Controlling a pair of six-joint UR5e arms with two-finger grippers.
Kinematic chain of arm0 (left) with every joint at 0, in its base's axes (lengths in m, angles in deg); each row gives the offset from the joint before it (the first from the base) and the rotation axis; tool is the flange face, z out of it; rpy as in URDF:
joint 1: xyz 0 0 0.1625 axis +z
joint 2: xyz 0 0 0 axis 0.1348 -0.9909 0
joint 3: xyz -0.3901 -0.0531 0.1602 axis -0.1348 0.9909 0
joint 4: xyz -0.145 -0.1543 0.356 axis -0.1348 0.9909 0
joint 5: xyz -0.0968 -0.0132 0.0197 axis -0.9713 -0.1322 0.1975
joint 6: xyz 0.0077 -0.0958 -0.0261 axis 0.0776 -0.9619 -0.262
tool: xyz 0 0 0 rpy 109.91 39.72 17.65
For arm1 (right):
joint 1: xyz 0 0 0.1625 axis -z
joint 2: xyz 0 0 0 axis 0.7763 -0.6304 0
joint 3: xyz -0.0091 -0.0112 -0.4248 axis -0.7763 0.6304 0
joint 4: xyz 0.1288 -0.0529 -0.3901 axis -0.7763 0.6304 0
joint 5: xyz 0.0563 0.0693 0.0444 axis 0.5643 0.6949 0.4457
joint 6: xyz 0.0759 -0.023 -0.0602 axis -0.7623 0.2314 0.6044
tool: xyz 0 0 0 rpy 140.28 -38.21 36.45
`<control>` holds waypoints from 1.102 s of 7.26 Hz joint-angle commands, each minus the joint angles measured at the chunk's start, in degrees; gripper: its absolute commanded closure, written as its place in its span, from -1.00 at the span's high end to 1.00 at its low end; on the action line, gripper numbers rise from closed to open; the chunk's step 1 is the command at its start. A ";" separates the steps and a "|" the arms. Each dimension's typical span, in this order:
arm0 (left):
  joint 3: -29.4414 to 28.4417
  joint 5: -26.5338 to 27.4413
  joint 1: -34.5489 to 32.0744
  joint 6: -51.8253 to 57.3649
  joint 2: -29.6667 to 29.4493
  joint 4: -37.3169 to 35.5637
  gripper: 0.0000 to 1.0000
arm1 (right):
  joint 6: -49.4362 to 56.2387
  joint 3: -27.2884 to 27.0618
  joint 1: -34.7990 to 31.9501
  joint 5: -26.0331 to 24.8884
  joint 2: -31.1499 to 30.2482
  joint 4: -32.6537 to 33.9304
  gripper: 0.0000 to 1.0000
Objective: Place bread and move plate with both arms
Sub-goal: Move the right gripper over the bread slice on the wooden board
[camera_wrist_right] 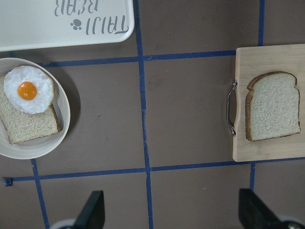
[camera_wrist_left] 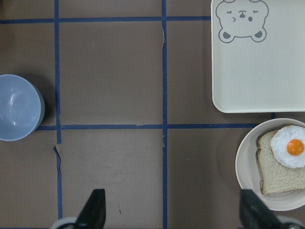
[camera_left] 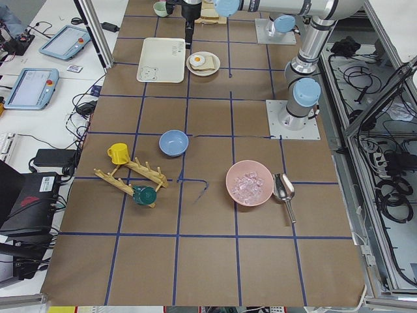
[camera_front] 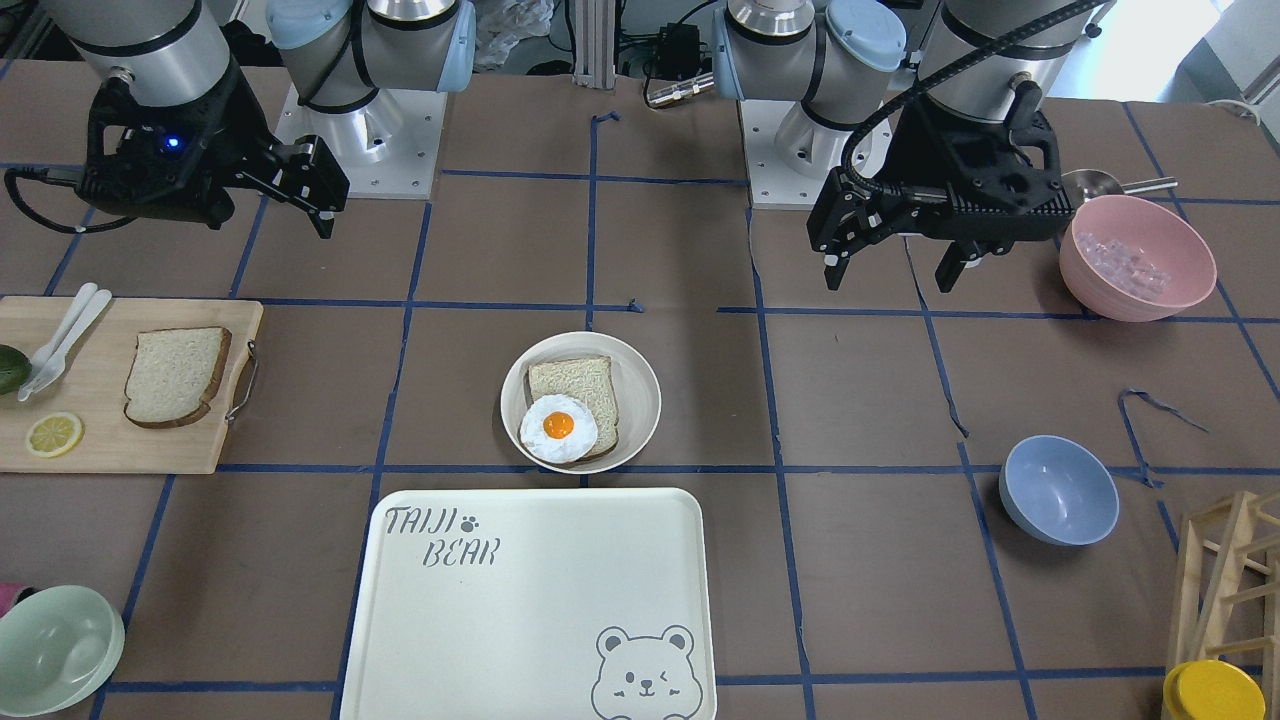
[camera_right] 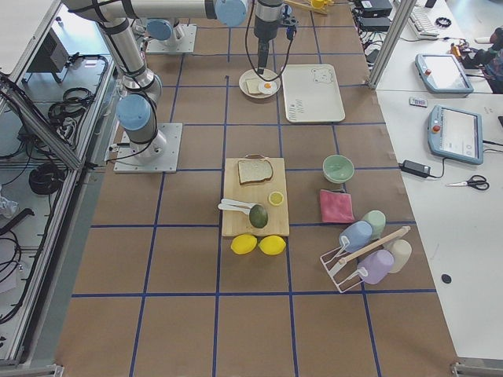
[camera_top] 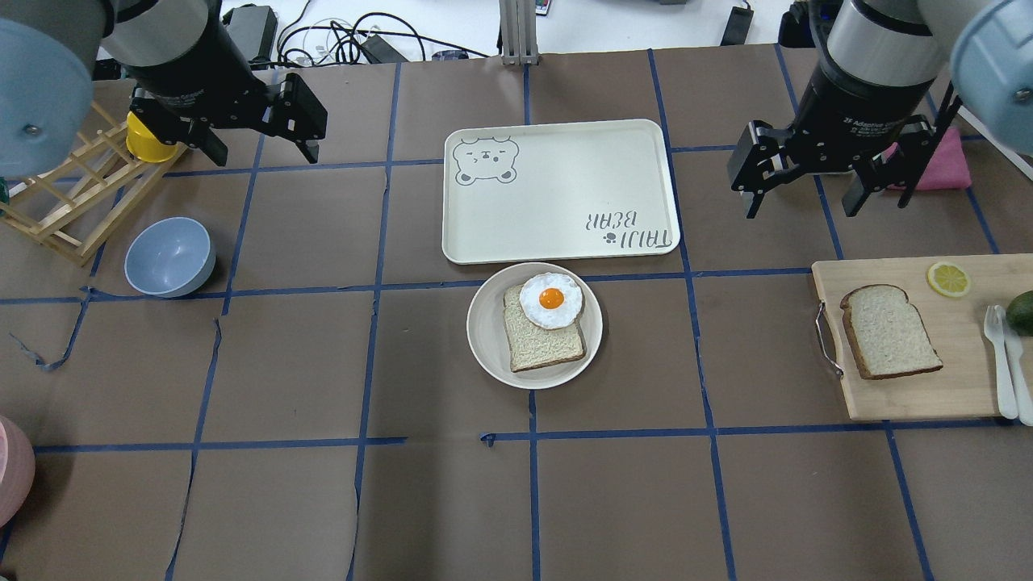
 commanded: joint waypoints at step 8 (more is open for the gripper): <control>0.09 0.09 0.05 0.35 -0.01 0.00 1.00 | -1.40 -6.66 18.28 0.11 9.08 13.73 0.84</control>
